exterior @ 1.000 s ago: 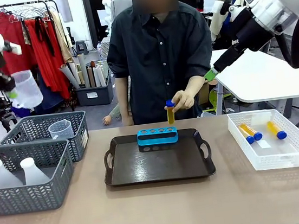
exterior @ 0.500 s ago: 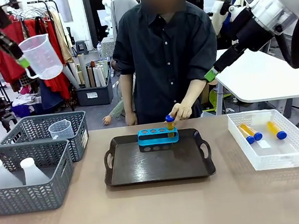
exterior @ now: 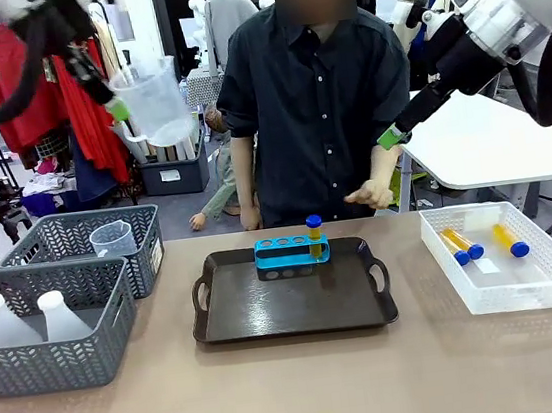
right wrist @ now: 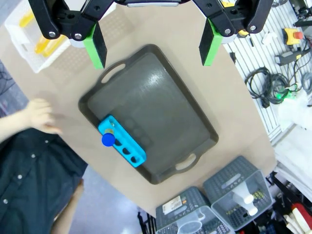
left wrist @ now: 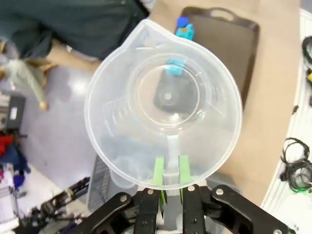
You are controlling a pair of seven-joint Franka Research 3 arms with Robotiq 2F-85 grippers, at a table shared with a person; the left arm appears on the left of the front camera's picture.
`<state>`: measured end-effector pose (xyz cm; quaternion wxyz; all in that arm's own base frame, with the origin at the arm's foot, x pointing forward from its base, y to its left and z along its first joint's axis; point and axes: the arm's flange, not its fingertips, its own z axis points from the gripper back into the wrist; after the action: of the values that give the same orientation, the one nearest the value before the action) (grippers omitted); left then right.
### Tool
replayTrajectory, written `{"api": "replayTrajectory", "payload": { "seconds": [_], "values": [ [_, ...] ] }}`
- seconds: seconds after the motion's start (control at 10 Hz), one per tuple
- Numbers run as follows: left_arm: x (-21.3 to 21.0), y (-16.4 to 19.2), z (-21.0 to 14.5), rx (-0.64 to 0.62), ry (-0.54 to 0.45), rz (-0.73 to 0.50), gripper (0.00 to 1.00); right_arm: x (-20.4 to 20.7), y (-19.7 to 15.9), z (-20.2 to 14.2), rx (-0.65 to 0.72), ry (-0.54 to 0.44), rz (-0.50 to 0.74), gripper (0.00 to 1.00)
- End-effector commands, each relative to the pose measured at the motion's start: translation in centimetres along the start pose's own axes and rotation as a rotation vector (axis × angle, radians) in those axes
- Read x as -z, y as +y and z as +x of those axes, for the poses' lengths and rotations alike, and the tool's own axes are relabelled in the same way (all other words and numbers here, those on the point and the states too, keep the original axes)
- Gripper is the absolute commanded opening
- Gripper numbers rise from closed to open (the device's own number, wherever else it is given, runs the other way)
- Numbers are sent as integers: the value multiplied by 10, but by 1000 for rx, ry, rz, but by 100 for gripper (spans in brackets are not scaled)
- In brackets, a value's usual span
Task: Prepare the laboratory tools.
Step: Pick up one Large Measuring Cup and place it on the Handle tray.
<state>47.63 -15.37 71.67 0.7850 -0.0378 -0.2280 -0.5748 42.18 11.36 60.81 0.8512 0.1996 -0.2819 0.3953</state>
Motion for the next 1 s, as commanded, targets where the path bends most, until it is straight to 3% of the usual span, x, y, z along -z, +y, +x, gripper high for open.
{"api": "replayTrajectory", "payload": {
  "seconds": [0.0,0.4,0.5,0.9],
  "values": [
    [16,-12,11,83,-11,-40,0,-1,0,0,14,-3,9,100],
    [47,-31,31,157,-16,-130,0,-1,0,0,14,-3,9,100],
    [42,-33,43,120,18,-83,0,-1,0,0,14,-3,9,100],
    [42,-33,43,120,18,-83,0,-1,0,0,14,-3,9,100]
  ]
}}
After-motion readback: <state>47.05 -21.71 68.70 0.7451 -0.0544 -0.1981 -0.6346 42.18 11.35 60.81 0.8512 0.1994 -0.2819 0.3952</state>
